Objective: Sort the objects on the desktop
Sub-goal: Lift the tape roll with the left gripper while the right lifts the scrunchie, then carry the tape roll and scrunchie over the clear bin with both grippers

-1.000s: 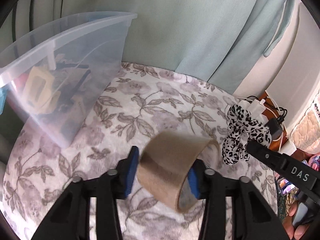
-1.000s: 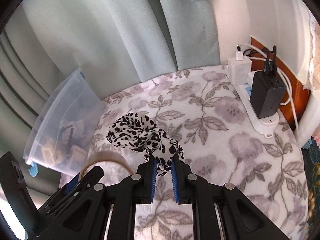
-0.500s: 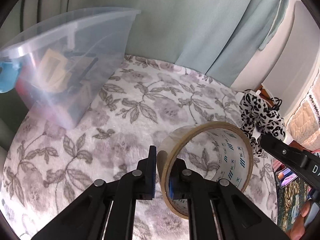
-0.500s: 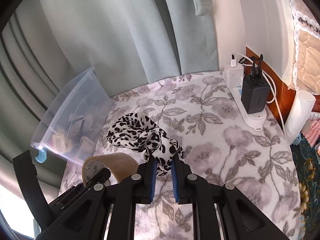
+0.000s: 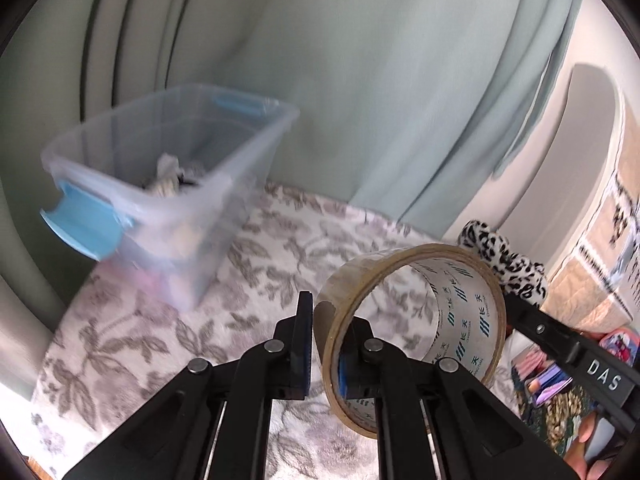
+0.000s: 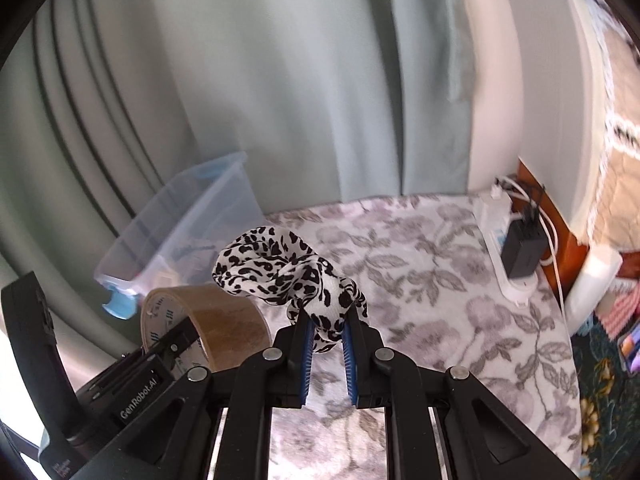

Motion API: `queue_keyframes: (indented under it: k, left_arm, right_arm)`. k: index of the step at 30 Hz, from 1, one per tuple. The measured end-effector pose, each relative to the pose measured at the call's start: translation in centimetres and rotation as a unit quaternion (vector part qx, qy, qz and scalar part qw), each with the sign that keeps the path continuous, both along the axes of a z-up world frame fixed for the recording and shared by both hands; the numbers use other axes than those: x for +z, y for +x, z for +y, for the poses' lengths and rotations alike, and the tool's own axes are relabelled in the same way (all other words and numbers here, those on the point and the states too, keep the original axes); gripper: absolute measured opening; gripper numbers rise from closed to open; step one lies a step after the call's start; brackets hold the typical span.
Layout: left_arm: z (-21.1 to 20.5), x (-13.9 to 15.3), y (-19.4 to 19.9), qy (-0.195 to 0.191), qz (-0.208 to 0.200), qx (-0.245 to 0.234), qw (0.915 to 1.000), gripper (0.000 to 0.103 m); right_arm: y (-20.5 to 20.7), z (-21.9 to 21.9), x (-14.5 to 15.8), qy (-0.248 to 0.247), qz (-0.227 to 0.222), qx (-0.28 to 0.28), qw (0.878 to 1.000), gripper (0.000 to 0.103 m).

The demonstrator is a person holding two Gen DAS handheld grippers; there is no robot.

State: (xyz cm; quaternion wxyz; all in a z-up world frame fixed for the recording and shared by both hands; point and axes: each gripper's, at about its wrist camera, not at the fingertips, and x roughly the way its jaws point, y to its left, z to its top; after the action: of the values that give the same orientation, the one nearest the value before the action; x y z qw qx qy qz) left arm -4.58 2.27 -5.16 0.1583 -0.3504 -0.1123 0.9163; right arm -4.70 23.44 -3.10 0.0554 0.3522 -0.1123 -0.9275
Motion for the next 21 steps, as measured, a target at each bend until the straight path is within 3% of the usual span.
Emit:
queue_keyframes:
  k: [12, 21]
  left_arm:
    - [-6.7, 6.1, -1.3, 0.001, 0.067, 0.051, 0.9965, 0.009]
    - [-11.7, 8.0, -4.0, -0.024, 0.101, 0.112, 0.9883, 0.009]
  right_arm:
    - [-2.2, -6.4, 6.0, 0.02, 0.053, 0.06, 0.997, 0.015]
    - [-5.9, -12.8, 8.4, 0.034, 0.068, 0.121, 0.99, 0.015]
